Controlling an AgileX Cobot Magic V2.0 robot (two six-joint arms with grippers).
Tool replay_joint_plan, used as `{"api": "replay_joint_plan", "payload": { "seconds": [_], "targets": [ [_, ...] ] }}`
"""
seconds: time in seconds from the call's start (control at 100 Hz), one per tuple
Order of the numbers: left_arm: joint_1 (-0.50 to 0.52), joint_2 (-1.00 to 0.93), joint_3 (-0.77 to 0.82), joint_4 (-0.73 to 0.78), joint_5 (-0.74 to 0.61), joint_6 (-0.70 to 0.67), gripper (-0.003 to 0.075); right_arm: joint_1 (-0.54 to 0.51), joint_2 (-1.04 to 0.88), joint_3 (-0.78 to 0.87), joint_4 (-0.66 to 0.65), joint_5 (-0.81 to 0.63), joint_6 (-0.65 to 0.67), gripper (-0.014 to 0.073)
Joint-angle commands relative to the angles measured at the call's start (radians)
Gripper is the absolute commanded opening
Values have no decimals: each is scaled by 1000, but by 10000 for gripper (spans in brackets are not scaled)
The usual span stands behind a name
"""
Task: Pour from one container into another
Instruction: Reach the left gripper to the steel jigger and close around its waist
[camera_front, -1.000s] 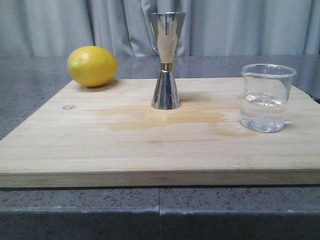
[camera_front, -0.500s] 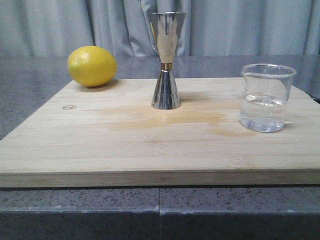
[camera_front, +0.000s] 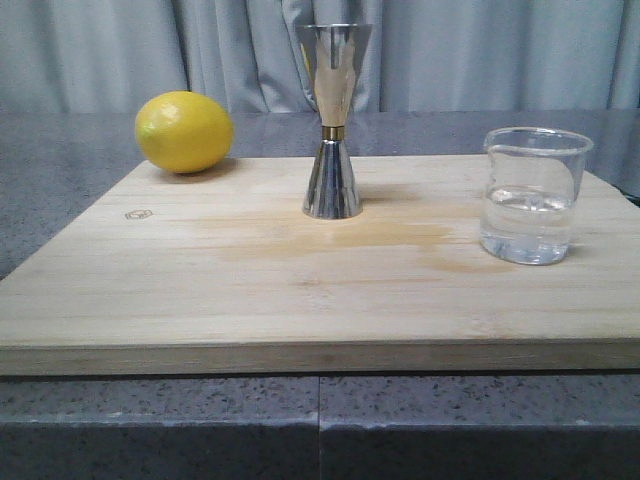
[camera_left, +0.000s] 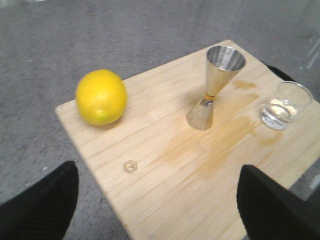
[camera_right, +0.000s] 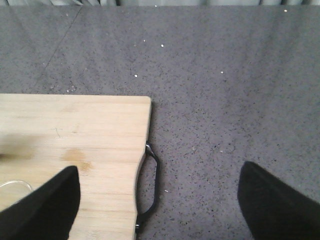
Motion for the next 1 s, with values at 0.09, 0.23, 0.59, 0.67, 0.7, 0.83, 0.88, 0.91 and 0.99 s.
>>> {"api": "replay_joint_plan", "payload": {
  "seconds": [0.09,0.23,0.59,0.67,0.7,0.83,0.88,0.91,0.99],
  "targets": [
    [1,117,-35,-248,39,279,599,0,32,-37,2,-60,-14,584],
    [1,215,-35,-354,77,415,599,0,34,-37,2,-64,-17,584],
    [-78,420,-35,-510,72,712,599,0,34,-37,2,-65,-17,584],
    [-112,460,-35,-555,60,792,599,0,34,-37,2,-68,-17,584],
    [-122,474,-35,-581,59,830,599,0,34,-37,2,-70,-17,584],
    [-161,545,-35,-686,55,934,599,0,34,-37,2,-76,-17,584],
    [-173,571,-35,-728,55,971,599,0,34,-37,2,-78,-17,584],
    [-180,586,-35,-759,55,1003,599,0,34,-37,2,-80,-17,584],
    [-204,632,-36,-816,55,1079,599,0,34,-37,2,-86,-17,584]
  ]
}}
